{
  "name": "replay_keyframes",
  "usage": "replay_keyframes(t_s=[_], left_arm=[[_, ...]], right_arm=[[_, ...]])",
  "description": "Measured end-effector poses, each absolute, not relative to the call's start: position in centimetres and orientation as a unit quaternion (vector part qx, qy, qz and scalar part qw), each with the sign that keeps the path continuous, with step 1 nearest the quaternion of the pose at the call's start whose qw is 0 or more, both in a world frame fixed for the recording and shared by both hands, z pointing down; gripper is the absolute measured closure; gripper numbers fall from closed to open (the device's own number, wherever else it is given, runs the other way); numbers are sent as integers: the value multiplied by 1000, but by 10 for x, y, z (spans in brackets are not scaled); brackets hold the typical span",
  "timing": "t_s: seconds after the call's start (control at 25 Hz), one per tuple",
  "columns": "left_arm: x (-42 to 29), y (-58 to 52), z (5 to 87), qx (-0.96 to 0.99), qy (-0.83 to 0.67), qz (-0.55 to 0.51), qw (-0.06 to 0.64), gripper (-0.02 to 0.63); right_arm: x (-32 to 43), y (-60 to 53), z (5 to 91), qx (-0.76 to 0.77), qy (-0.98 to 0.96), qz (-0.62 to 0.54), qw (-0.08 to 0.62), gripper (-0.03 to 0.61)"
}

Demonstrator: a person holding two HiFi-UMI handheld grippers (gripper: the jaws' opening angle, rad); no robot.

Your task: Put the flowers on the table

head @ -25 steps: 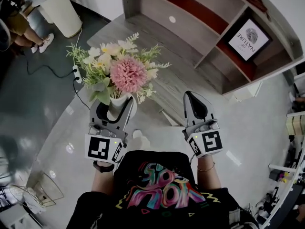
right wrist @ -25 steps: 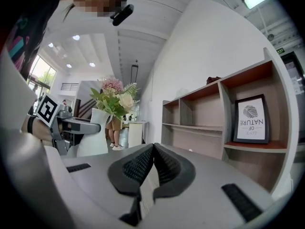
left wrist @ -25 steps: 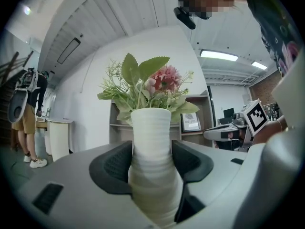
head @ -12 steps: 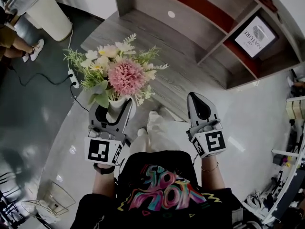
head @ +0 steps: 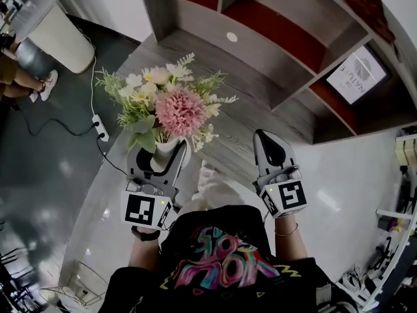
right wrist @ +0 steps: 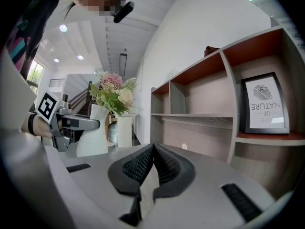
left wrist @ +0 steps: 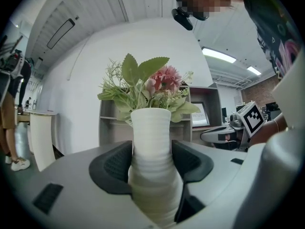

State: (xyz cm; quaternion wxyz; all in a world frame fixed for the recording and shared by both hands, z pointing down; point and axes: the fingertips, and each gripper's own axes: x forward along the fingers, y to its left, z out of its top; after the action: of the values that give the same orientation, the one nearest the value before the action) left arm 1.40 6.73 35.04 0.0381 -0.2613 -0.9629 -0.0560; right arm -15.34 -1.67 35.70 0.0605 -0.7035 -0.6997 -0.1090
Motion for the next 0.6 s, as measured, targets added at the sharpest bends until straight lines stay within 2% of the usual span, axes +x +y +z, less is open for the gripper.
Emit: replay_keyframes(t_s=[0.36, 0.6], left_arm=[[0, 73, 352, -294, -954, -49, 37, 347], [19, 59, 331, -420, -903, -30, 79, 345]], right_arm=[[-163, 12, 352, -741, -663, -101, 41, 563], [-149, 48, 342, -829, -554, -52, 53, 563]])
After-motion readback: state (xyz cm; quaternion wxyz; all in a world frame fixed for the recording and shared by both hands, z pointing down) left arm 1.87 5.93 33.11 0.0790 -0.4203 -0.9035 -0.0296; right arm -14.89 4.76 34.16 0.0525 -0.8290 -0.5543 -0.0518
